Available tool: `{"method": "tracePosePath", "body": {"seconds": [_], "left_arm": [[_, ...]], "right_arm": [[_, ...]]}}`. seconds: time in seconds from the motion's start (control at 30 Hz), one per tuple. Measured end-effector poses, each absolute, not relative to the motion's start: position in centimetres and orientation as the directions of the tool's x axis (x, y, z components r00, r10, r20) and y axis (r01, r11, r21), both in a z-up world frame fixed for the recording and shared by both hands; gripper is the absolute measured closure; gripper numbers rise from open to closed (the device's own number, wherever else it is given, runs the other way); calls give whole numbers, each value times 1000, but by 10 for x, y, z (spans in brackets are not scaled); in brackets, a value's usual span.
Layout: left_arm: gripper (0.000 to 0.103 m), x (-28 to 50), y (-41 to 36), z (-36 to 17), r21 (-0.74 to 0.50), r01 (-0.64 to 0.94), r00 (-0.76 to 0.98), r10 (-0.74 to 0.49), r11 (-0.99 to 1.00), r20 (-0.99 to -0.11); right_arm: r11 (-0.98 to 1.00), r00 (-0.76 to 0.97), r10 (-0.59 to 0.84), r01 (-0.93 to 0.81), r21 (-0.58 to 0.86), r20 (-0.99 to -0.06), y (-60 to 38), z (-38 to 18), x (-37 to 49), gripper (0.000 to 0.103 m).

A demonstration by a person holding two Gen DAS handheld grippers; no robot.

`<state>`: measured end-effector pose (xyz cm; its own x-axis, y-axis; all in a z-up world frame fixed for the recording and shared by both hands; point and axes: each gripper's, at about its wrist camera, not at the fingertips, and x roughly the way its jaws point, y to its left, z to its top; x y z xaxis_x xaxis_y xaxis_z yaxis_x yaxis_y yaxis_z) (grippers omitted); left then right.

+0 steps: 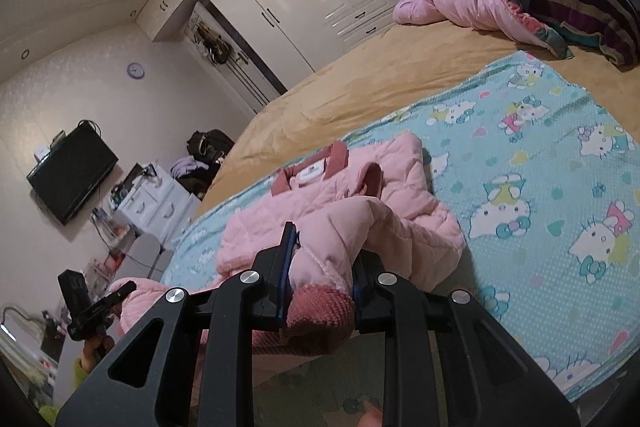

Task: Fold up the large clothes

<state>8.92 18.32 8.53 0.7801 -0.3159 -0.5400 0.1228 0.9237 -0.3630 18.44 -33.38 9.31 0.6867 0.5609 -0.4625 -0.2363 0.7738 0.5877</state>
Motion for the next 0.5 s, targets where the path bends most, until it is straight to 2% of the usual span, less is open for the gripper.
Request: {"method": "tracePosePath", "body": {"seconds": [0.5], "left_arm": [[90,135,209,95,-404,67,813,-285,912,-508]], "right_arm": [[787,713,525,-199,583,-465,-327,113,234,82]]}}
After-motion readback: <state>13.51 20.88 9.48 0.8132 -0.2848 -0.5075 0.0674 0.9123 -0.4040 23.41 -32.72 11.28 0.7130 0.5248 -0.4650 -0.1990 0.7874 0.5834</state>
